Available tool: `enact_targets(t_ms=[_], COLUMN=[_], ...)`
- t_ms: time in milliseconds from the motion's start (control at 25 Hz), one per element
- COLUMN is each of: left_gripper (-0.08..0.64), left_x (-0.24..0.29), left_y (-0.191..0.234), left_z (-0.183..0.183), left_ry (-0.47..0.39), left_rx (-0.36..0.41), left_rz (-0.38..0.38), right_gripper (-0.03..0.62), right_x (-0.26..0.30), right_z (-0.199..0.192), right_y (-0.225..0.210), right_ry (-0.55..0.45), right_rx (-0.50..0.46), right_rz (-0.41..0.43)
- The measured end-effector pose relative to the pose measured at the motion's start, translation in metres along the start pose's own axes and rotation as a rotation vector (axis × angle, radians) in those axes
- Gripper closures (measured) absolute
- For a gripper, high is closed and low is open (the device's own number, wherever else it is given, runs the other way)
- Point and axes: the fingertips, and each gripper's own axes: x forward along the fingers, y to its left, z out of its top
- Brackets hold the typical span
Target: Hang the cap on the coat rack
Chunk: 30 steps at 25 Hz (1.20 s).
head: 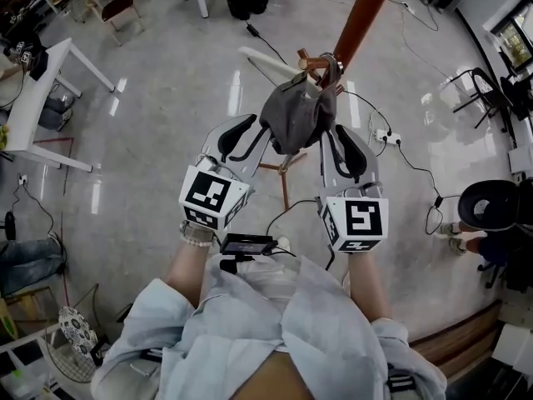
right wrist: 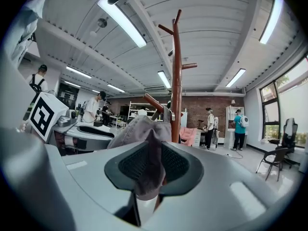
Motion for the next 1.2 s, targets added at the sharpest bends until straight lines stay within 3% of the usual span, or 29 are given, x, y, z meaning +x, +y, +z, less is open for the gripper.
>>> enact_targets(t_ms=[320, 640, 1200], left_gripper=[0.472, 0.543, 0.555], left_x=[-0.031, -0.048, -0.065], left_y=[-0.002, -0.008, -0.022], left_z=[0.036, 0.048, 0.053], left_ry=[-0.099, -0.112, -0.124], left_rx=[-0.014, -0.003, -0.019], left_rz=[0.043, 0.070, 0.059], right_gripper=[0.548, 0.585, 0.586], right_x=[-0.018, -0.027, -0.035], right_z=[0.025, 0.038, 0.049], right_y=[0.000, 0.009, 0.023], right_ry=[-0.091, -0.103, -0.120], right_rx=[0.016, 0.008, -0.008], right_rz=[0.010, 0.075, 0.139])
